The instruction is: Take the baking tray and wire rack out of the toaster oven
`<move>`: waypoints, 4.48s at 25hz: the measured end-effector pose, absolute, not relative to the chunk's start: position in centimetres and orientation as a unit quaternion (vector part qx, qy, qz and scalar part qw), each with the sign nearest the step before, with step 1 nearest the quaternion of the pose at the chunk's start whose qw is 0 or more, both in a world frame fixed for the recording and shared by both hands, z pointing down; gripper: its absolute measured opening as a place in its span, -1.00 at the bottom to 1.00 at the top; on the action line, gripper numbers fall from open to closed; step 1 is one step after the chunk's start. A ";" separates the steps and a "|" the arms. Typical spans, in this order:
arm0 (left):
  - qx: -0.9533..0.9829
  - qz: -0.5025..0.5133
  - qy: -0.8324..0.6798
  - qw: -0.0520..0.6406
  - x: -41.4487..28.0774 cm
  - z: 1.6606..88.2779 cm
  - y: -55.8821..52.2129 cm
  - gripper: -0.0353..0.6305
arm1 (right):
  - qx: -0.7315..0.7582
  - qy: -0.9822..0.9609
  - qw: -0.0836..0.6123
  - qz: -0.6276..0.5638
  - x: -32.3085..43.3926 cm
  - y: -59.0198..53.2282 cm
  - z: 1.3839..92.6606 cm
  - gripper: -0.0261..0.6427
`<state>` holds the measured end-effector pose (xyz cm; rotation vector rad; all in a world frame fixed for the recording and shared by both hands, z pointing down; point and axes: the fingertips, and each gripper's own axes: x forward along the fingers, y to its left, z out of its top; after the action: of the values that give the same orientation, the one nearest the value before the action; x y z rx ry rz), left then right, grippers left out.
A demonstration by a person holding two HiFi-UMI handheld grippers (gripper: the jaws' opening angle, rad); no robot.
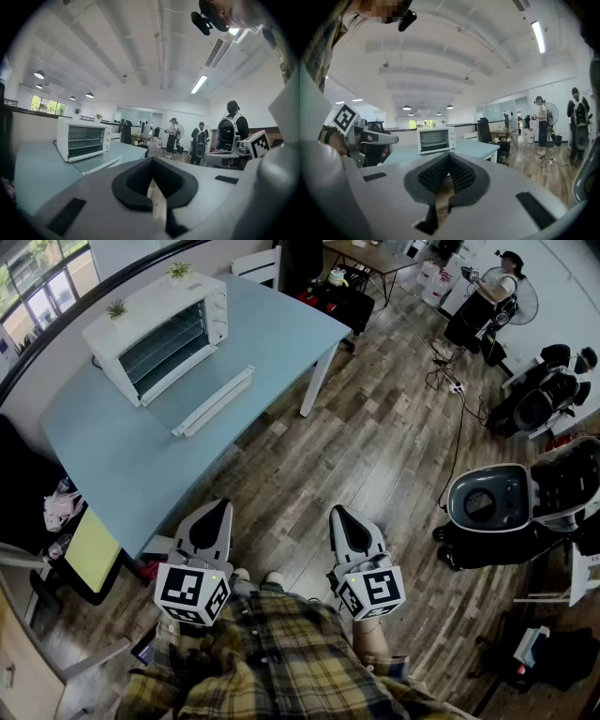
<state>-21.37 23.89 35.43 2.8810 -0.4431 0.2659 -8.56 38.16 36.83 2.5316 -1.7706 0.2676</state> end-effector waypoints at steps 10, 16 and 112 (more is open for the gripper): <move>0.963 0.062 -0.208 0.158 -22.8 35.5 23.8 -0.51 | 0.788 -0.605 -0.034 0.106 -8.1 39.9 37.1 -0.51; 0.955 0.057 -0.229 0.180 -22.4 36.5 20.9 -0.34 | 0.788 -0.602 -0.054 0.119 -5.9 37.7 37.7 -0.39; 0.646 -0.398 -0.442 0.479 -13.7 46.5 -26.3 -0.19 | 0.404 -0.747 -0.233 0.474 3.4 -27.8 48.4 -0.22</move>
<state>-13.66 -26.26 46.49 1.5770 -1.0784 -0.9711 3.39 -27.77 48.40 1.4997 -2.7756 1.7602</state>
